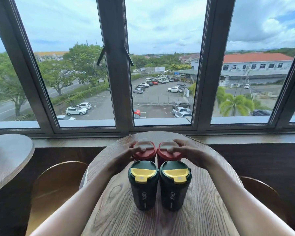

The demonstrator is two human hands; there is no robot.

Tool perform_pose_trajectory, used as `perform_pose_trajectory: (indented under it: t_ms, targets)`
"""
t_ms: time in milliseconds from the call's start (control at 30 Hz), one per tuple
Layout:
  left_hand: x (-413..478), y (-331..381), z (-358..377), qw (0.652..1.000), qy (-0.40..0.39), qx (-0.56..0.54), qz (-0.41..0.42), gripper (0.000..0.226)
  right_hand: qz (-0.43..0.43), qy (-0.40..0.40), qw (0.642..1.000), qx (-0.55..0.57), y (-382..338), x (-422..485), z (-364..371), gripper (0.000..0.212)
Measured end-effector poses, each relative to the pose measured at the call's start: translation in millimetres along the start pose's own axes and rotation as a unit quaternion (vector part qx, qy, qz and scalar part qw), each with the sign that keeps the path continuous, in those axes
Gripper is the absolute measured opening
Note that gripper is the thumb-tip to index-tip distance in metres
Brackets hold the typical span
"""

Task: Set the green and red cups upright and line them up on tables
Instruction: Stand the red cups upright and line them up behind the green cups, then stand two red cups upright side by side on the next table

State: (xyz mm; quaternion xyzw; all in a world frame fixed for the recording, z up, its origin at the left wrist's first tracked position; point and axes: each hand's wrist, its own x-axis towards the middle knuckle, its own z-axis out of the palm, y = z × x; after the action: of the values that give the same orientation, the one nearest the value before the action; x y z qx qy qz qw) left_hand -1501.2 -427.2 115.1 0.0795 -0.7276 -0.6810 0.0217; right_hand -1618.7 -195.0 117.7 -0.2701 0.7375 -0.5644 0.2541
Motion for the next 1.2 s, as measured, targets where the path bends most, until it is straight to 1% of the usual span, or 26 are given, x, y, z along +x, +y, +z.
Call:
perform_pose_trajectory:
  t_ms: [67,133,233,267,333,367,400,433,533,667,767,933,1100,1200]
  targets:
    - [3.2,-2.9,-3.0,1.000,-0.010,0.001,-0.007,0.058,-0.004,0.019,1.000,0.000,1.7,0.1,1.8,0.063]
    - [2.0,-3.9,-4.2,1.000,-0.013,0.016,-0.005,0.060,-0.007,0.040,0.999,-0.024,1.3,-2.4,4.0,0.069]
    - [-3.2,-2.3,-2.7,0.998,0.002,0.056,0.015,0.056,-0.023,0.071,0.995,-0.073,-6.3,-9.2,7.5,0.060]
    - [-4.6,-1.3,-2.7,0.998,0.021,0.061,0.025,0.056,-0.041,0.094,0.990,-0.097,-10.7,-10.9,8.8,0.057]
    - [-6.2,-0.7,-7.2,0.991,0.082,0.091,0.062,0.052,-0.090,0.170,0.969,-0.153,-24.6,-13.7,12.8,0.049]
    - [-8.8,0.9,-11.2,0.982,0.117,0.118,0.086,0.045,-0.117,0.204,0.956,-0.173,-34.1,-14.7,16.1,0.042]
    - [-12.3,2.9,-16.9,0.972,0.152,0.145,0.109,0.035,-0.141,0.222,0.947,-0.185,-43.7,-13.9,20.2,0.036]
    - [-17.7,5.9,-22.7,0.960,0.184,0.166,0.128,0.027,-0.160,0.223,0.942,-0.194,-54.2,-13.2,26.5,0.032]
    - [-43.8,17.0,-43.8,0.930,0.250,0.216,0.159,0.016,-0.193,0.178,0.938,-0.225,-83.9,-8.8,57.6,0.027]
    - [-84.9,23.7,-85.8,0.908,0.298,0.248,0.157,0.010,-0.215,0.124,0.941,-0.230,-112.1,4.1,122.5,0.024]
    - [-119.6,25.2,-125.1,0.889,0.346,0.263,0.144,0.011,-0.224,0.078,0.950,-0.205,-127.0,16.4,182.2,0.020]
    - [-183.3,12.3,-191.9,0.855,0.428,0.272,0.110,0.011,-0.227,-0.030,0.961,-0.152,-138.1,43.1,292.3,0.017]
    - [-243.6,-19.2,-271.0,0.828,0.494,0.254,0.071,0.009,-0.232,-0.136,0.959,-0.088,-147.3,73.2,405.5,0.015]
    - [-270.0,-35.2,-325.6,0.816,0.522,0.244,0.050,0.011,-0.220,-0.178,0.956,-0.073,-148.2,96.2,472.4,0.013]
